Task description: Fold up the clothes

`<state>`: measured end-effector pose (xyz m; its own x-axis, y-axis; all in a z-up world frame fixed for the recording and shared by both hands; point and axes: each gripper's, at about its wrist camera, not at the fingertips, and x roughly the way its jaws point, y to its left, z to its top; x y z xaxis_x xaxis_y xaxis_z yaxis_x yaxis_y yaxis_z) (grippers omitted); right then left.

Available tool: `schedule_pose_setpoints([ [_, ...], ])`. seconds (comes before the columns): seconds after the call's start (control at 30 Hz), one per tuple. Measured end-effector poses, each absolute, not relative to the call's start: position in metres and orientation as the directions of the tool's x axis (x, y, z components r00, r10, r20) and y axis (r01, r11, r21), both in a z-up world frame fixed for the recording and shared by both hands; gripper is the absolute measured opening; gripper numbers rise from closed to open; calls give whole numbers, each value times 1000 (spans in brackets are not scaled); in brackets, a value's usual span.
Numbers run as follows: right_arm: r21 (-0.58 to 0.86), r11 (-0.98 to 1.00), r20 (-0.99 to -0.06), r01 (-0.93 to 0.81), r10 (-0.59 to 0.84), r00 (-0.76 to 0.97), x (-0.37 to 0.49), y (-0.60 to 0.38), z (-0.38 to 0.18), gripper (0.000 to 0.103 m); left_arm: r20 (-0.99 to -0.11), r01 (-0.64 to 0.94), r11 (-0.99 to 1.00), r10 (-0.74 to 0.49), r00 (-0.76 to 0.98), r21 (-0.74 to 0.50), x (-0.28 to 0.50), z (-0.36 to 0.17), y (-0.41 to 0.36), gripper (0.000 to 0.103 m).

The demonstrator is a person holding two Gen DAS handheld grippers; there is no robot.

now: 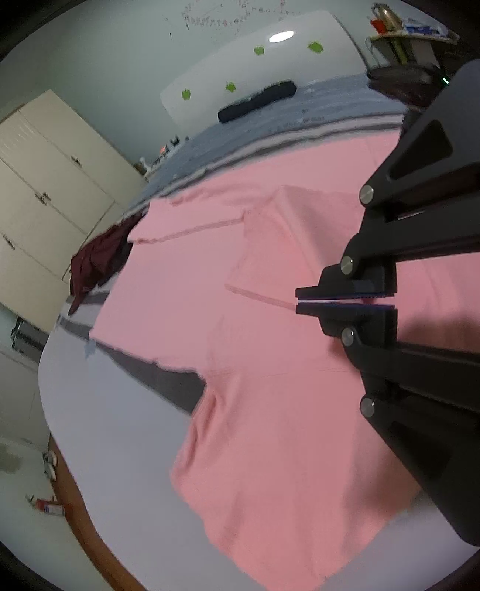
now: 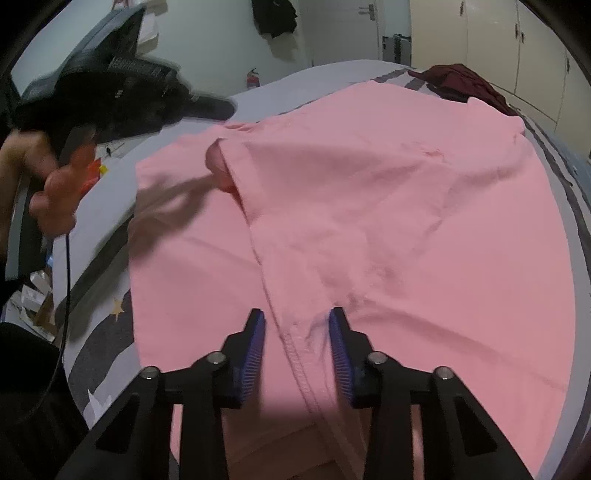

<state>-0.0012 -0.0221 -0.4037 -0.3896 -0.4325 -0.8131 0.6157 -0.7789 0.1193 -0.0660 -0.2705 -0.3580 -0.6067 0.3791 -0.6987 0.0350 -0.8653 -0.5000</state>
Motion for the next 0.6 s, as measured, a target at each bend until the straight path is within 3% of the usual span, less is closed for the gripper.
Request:
schedule_pose_setpoints([
  [0.17,106,-787,-809,608,-424,-407,-1,-18,-405,13,-689,98,-838,370,-623,-537,-51,-363,-297,3],
  [0.27,109,-791,-803,602,-427,-416,2,-17,-404,12,-714,113,-850,351,-606,-514,-44,-370,-300,21],
  [0.4,161,-799,-799,580,-451,-399,-2,-12,-398,11,-740,117,-840,391,-547,-530,-43,-384,-292,32],
  [0.6,175,-795,-783,581,-470,-407,-7,-9,-389,11,-728,106,-815,441,-525,-570,-41,-388,-284,33],
])
